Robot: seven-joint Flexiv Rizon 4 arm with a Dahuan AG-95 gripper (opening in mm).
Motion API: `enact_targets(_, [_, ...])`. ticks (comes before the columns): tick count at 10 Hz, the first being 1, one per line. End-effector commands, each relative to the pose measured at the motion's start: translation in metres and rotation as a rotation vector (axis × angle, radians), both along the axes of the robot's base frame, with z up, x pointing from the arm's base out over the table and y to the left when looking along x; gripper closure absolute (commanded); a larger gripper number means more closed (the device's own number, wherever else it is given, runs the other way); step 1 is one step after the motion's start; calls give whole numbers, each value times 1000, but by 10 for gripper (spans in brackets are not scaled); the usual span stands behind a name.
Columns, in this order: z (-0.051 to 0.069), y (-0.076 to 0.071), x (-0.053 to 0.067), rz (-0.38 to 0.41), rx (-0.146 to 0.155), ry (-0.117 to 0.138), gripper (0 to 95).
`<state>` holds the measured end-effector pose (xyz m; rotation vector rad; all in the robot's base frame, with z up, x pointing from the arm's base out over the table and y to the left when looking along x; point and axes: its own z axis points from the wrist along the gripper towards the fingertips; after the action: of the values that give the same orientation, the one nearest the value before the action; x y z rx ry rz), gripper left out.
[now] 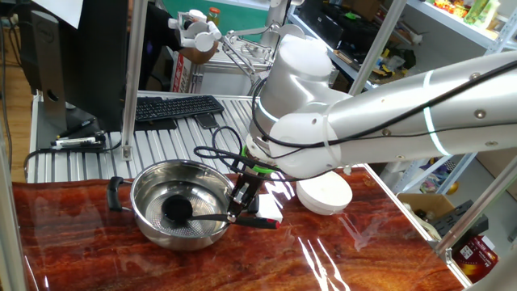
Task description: Scoop water with a large spoon from one bowl to another
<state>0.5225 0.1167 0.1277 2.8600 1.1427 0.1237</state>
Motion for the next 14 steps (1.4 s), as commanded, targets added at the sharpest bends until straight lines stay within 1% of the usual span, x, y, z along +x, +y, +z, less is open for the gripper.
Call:
enact_targets(1, [-3,0,1,12,-39,13,570])
enact_targets(2, [-5,0,2,16,-49,17,570])
enact_targets(3, [-8,0,2,20,-57,31,570])
enact_targets(4, [-10,1,2,21,-62,41,570])
enact_targets(5, [-11,1,2,23,-63,45,570])
enact_targets(11, [-18,1,2,28,-66,56,570])
enact_targets(14, [-22,2,-1,35,-70,56,570])
